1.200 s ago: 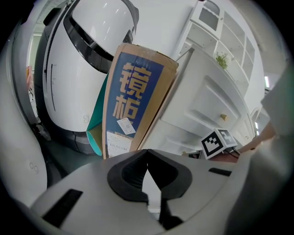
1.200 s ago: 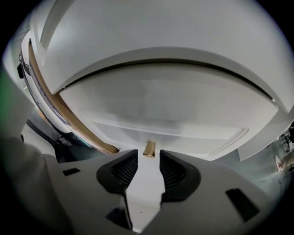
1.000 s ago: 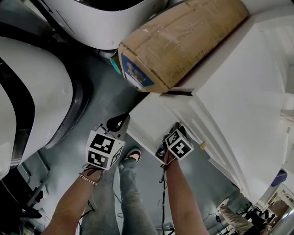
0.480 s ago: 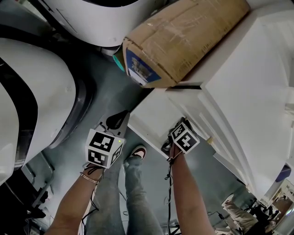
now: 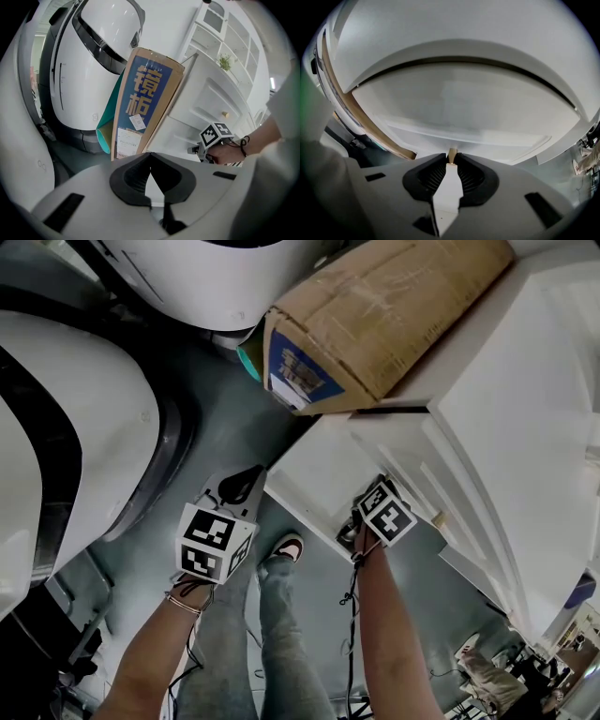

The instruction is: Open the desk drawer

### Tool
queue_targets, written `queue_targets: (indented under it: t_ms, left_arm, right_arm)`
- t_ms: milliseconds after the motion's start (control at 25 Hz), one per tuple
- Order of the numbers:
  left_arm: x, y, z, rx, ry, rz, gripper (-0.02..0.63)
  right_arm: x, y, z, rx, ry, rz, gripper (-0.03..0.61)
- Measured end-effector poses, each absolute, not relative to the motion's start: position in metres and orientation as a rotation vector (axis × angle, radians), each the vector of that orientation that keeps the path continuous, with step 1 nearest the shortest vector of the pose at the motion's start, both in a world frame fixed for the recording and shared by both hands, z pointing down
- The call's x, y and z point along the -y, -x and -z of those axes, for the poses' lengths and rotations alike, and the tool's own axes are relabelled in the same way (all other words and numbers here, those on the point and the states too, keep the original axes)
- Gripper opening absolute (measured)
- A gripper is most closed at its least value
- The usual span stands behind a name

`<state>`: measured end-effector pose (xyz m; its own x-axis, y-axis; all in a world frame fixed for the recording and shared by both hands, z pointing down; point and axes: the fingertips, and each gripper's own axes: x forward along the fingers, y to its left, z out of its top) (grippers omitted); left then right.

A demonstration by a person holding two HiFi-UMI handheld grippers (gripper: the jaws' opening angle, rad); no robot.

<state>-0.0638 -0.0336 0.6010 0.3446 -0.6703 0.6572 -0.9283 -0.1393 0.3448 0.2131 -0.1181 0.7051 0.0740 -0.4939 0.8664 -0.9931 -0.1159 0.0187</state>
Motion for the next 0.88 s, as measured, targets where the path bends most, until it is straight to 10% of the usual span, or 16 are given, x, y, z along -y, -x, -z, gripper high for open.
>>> queue_targets:
  t_ms: [880]
  left_arm:
    - [0.0, 0.086, -0.604, 1.423, -1.869, -0.431, 0.018]
  right_arm:
    - [0.075, -0.202, -0.706, 1.464, -1.707, -0.967, 0.081]
